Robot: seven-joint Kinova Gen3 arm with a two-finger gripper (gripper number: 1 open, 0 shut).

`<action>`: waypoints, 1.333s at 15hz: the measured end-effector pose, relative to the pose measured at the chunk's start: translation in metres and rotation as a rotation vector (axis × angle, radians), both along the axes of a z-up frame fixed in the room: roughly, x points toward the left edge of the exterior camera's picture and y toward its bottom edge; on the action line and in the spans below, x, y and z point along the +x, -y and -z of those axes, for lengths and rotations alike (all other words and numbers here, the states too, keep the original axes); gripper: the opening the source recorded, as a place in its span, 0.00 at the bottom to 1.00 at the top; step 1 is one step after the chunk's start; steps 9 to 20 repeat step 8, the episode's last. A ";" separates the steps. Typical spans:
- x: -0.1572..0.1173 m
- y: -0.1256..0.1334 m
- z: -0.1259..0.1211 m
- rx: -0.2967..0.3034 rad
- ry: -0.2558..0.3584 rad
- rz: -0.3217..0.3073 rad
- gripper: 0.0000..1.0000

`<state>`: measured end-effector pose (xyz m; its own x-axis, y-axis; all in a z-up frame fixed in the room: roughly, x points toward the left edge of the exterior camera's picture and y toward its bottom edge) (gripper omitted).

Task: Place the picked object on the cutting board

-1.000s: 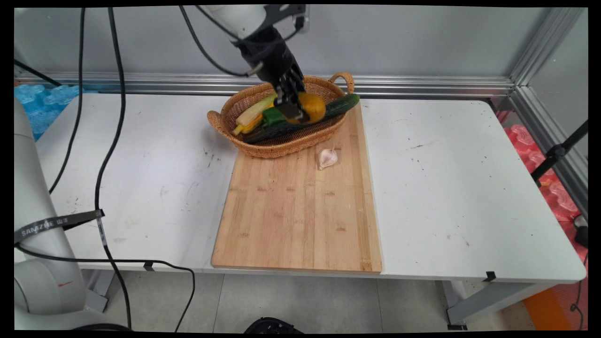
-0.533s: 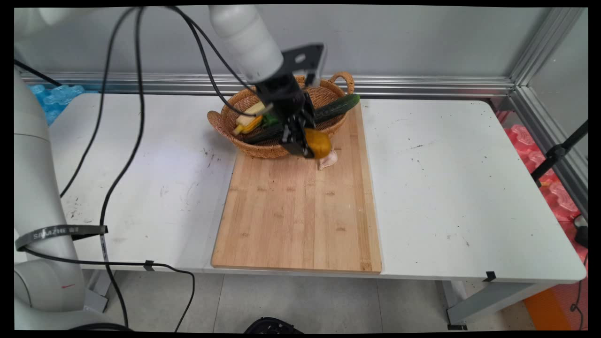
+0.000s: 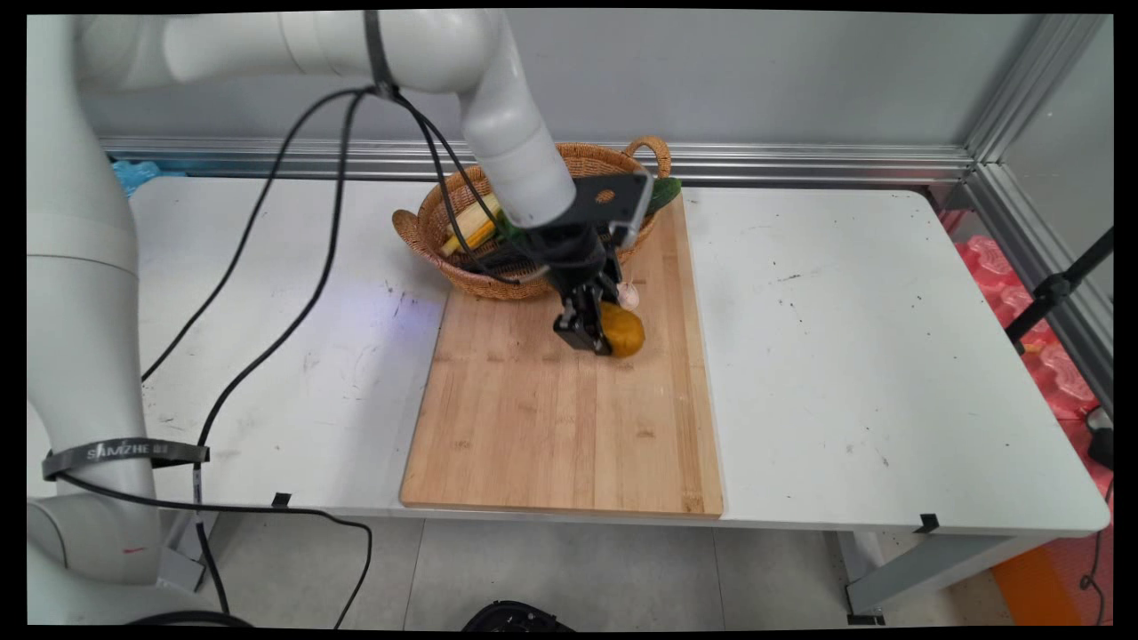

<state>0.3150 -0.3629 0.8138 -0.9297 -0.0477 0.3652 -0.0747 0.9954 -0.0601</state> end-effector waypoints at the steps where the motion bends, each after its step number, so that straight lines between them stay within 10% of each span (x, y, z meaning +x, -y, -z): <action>1: -0.003 0.001 0.006 0.005 -0.001 0.004 0.00; 3: -0.008 0.003 0.016 0.012 -0.004 0.013 0.00; 4: -0.010 0.004 0.019 0.014 -0.006 0.017 1.00; 20: -0.013 0.006 0.021 0.019 -0.024 0.013 1.00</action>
